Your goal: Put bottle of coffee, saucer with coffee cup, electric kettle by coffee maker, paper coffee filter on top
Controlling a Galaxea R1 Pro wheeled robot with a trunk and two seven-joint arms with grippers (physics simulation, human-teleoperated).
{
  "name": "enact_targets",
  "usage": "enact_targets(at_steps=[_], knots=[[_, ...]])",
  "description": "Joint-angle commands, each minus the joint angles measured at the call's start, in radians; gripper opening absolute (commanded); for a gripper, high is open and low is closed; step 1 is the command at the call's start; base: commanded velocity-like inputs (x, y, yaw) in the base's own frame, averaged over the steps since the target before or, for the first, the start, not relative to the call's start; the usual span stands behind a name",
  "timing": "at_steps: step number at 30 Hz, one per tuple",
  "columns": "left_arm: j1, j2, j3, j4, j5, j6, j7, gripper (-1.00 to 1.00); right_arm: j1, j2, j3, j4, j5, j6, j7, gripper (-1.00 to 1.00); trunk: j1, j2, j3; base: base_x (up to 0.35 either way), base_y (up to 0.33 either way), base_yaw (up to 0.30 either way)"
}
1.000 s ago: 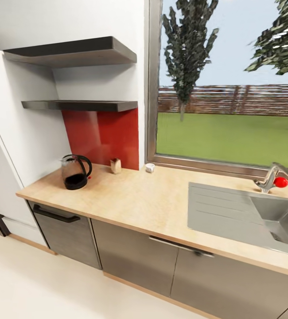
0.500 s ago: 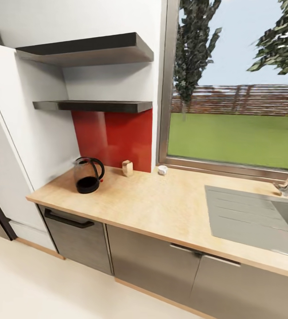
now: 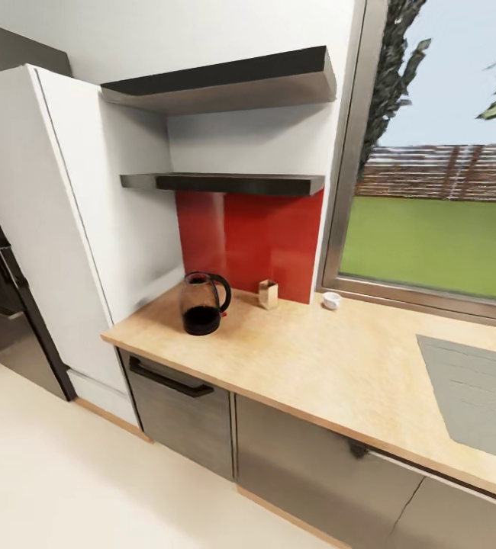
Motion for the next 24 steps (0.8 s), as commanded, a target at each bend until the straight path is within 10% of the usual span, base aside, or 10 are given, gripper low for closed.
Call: enact_targets(at_steps=[1,24], knots=[[-0.001,-0.001,-0.002,0.001,0.012,-0.002,0.001,1.0,-0.001,0.001,-0.007,0.0,-0.004,-0.005,0.0,1.0,0.001,-0.002,-0.002,0.028,0.335,0.224],[-0.004,0.009,-0.003,-0.003,0.014,-0.002,0.003,1.0,-0.001,0.0,-0.003,-0.023,-0.003,-0.004,0.005,1.0,0.001,-0.002,-0.002,0.069,0.323,0.014]])
